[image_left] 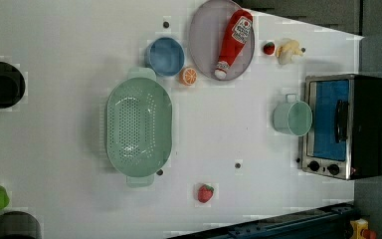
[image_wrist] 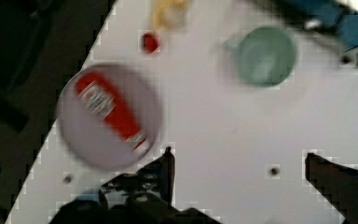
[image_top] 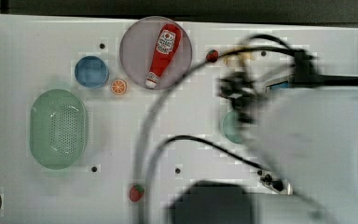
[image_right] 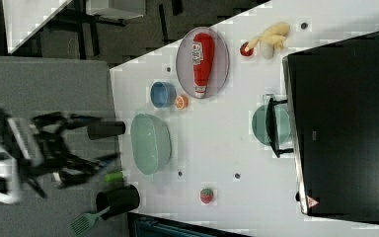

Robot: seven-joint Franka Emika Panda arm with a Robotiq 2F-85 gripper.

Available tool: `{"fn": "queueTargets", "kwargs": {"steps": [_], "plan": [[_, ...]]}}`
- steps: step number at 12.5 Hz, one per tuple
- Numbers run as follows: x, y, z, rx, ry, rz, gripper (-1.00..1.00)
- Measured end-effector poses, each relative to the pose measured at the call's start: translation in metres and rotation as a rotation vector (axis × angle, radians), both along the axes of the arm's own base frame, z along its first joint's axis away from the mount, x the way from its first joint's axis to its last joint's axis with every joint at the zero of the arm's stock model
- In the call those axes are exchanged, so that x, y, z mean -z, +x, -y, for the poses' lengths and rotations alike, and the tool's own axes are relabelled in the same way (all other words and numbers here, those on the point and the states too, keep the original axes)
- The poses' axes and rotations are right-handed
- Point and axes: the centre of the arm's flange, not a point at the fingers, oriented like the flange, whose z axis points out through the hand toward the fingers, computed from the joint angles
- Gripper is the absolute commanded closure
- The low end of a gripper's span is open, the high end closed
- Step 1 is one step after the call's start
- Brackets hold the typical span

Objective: Drag strainer right to left.

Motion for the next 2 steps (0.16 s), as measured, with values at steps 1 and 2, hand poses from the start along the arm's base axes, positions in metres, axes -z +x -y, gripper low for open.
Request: {"fn": "queueTargets", "kwargs": {"steps": [1, 2], "plan": [[0.013, -0.006, 0.029, 0.031, 0.005, -0.028, -1.0], [0.021, -0.012, 0.048, 0.061, 0.029, -0.052, -1.0]]}}
